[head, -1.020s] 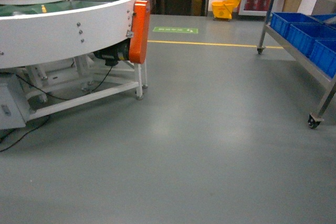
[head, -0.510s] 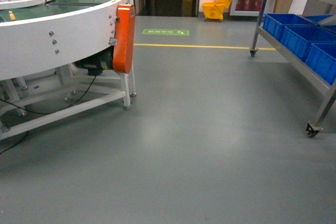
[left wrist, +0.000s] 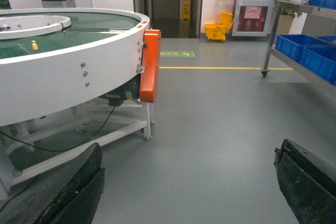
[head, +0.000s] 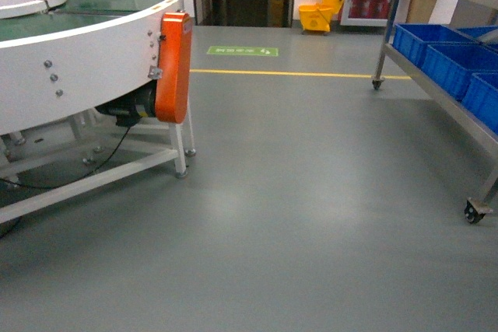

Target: Pick red block from blue box to shelf

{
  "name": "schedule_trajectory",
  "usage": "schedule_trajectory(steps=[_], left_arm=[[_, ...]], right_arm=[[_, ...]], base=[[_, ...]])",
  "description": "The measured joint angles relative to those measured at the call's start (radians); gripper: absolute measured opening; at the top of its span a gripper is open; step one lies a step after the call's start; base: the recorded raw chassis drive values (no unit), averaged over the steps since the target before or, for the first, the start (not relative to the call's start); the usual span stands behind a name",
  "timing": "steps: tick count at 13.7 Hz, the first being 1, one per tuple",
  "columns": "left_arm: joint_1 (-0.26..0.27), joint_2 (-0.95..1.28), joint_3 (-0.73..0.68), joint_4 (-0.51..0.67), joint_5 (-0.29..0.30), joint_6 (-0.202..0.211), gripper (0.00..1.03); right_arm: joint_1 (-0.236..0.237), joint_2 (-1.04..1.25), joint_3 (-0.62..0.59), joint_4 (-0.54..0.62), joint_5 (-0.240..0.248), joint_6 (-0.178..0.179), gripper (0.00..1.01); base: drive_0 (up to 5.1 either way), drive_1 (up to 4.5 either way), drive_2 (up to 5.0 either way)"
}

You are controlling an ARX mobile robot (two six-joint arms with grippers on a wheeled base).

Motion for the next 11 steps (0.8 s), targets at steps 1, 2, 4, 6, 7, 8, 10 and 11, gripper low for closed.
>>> schedule_trajectory(steps=[1,2,4,6,7,8,10,11], left_arm=[[0.002,0.0,0.0,0.002,-0.001,0.0,0.98],[0.002,0.0,0.0,0.004,0.0,0.0,0.98],[0.001,0.0,0.0,-0.002,0.0,0.0,0.98],[0.001,0.0,0.0,0.002,0.0,0.0,0.98],[0.001,0.0,0.0,0.002,-0.003,0.0,0.98],[0.001,0.0,0.0,0.003,-0.002,0.0,0.98],[0.001,0.0,0.0,0.002,0.0,0.0,0.98],[0.001,0.0,0.0,-0.001,0.0,0.0,0.98]], right_arm=[[0.0,0.001,0.0,0.002,0.0,0.0,0.25],[0.0,0.001,0.0,0.002,0.0,0.0,0.25],[0.0,0.011,0.0,-0.002,0.0,0.0,0.25],[0.0,0.006,0.0,-0.002,0.0,0.0,0.25],[0.001,-0.002,0.0,0.007,-0.004,0.0,0.25],[0.0,0.0,0.0,0.003,-0.002,0.0,0.25],[0.0,-0.002,0.0,0.003,-0.001,0.0,0.25],[0.0,0.0,0.0,0.001,-0.001,0.0,0.25]], base=[[0.2,4.19,-3.8],[-1.7,2.42,-5.9],[-1.7,2.42,-5.9],[-1.7,2.42,-5.9],[-1.7,2.42,-5.9],[-1.7,2.42,-5.9],[1.1,2.16,-5.0],[2.3,0.68,-4.9]])
